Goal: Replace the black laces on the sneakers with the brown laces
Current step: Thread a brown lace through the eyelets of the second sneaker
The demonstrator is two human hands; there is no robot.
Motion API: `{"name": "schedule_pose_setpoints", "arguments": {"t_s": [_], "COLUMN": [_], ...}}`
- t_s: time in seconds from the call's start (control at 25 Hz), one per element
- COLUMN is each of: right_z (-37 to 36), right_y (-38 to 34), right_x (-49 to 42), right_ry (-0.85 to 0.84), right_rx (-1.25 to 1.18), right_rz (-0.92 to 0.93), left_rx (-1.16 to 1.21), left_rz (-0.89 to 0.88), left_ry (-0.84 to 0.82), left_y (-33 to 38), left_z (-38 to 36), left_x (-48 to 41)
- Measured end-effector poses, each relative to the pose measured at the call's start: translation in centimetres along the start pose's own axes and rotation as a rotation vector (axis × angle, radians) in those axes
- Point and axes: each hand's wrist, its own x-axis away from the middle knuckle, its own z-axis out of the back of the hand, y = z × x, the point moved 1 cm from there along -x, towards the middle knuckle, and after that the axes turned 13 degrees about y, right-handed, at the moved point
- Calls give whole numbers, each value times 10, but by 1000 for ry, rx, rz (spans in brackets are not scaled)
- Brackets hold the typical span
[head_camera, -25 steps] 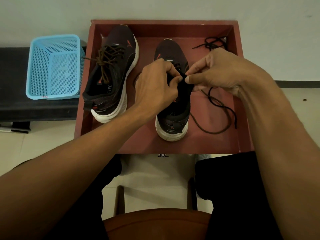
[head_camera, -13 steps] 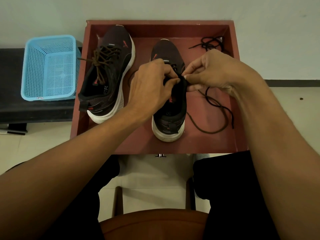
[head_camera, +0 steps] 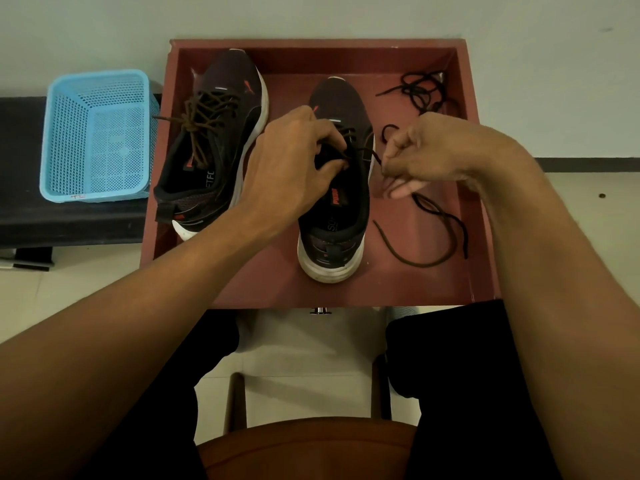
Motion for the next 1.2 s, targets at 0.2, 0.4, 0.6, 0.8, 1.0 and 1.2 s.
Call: {"name": "schedule_pose_setpoints", "arguments": {"t_s": [0.2,0.4,0.6,0.8,1.0,1.2], "right_z": [6,3,1,-2,0,-1], "right_y": [-9,-12,-7,-5,-5,-8], "right_x": [10,10,2,0,0,0], "right_ry": [5,30,39,21,-2,-6], "right_rx": [-70,-33,16,3,2,34], "right_rz": [113,211,216,183,112,65], "left_rx": [8,-34,-39,-26,-23,-20], "left_rz": [3,-94,-198,-265,-303,-310], "left_ry": [-4,2,-47,-39,-56,-76], "left_y": [1,5,4,-1,2,3], "left_z": [-1,2,3,4,3,0], "left_x": [0,1,-2,-4,-3,-1]}}
